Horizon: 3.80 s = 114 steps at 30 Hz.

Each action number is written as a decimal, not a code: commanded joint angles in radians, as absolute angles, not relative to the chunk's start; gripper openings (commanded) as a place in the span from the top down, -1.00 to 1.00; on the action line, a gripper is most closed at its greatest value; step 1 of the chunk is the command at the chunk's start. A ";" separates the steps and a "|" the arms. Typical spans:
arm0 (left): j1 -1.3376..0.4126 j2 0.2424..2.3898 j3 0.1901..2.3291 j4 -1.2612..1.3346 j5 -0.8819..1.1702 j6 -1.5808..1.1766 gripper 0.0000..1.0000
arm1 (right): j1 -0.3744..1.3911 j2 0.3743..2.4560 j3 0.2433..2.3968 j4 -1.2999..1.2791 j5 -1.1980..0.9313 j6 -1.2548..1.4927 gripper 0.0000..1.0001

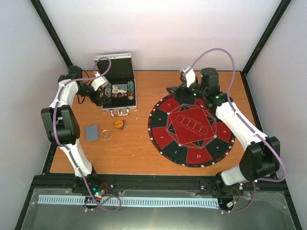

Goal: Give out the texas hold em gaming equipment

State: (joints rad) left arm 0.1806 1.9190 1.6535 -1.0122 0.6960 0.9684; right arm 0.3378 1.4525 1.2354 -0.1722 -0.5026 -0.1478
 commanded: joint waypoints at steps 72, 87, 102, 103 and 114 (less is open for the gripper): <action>-0.097 1.630 0.889 -0.905 -0.086 1.002 -0.64 | 0.416 1.455 1.255 -0.234 -0.429 -0.210 -1.00; -0.091 1.627 0.934 -0.958 -0.003 0.965 -0.01 | 0.417 1.462 1.266 -0.243 -0.397 -0.190 -1.00; -0.160 1.635 1.484 -1.170 0.074 0.817 0.06 | 0.447 1.834 1.526 -0.115 -0.759 0.456 -0.70; -0.173 1.640 1.516 -1.169 0.066 0.812 0.07 | 0.460 1.871 1.558 -0.101 -0.796 0.477 -0.67; -0.267 1.684 1.678 -1.155 0.098 0.807 0.08 | 0.586 2.100 1.742 -0.006 -0.890 0.598 -0.51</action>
